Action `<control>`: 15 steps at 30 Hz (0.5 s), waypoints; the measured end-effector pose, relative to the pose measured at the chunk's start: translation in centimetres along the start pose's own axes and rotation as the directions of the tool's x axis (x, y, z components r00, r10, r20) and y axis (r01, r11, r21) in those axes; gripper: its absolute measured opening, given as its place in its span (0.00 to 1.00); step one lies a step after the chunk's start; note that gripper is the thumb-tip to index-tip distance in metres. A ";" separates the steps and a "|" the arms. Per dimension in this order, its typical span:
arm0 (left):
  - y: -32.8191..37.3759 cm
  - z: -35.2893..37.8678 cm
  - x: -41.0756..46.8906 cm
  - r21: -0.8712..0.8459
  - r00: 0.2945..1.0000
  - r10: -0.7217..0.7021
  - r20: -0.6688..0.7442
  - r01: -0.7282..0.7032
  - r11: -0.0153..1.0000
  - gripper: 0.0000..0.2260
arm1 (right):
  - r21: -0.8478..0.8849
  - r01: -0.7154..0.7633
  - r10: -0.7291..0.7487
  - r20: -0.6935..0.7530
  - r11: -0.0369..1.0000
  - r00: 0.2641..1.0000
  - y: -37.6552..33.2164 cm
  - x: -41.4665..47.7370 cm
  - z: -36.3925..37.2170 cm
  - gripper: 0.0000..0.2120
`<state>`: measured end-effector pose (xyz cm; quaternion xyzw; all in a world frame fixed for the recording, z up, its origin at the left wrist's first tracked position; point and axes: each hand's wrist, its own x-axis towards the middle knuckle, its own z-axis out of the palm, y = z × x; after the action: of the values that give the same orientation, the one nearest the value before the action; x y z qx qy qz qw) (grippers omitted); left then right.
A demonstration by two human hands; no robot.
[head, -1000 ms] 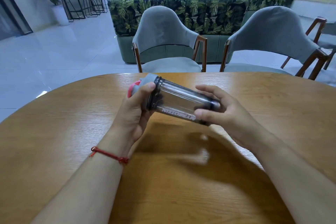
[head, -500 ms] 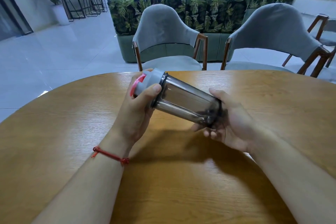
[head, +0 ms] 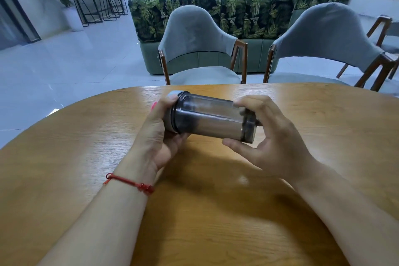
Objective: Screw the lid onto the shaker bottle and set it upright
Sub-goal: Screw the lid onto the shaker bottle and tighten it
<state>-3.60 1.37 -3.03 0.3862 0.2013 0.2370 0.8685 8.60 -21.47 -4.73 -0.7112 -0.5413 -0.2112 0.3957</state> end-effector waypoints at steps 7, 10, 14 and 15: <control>-0.6 0.3 -0.2 0.188 0.948 0.197 0.248 -0.247 0.951 0.07 | 0.576 -0.691 0.686 0.283 0.437 0.670 -1.6 1.0 -0.2 0.23; -0.2 0.5 -0.4 0.233 0.896 0.250 0.366 -0.349 0.908 0.27 | 0.446 -0.873 0.633 0.738 -0.196 0.235 -2.2 1.6 -1.3 0.33; -0.5 0.2 -0.2 0.183 0.917 0.266 0.297 -0.329 0.926 0.09 | 0.520 -0.849 0.614 0.702 -0.095 0.361 -2.9 1.9 -1.0 0.31; -0.6 0.4 -0.4 0.189 0.937 0.257 0.236 -0.304 0.934 0.11 | 0.565 -0.824 0.651 0.615 0.030 0.445 -3.0 1.8 -0.5 0.26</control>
<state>-3.52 0.57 -3.16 0.5283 0.0776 0.2934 0.7929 6.44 -20.48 -2.12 -0.6222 -0.1513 0.3728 0.6715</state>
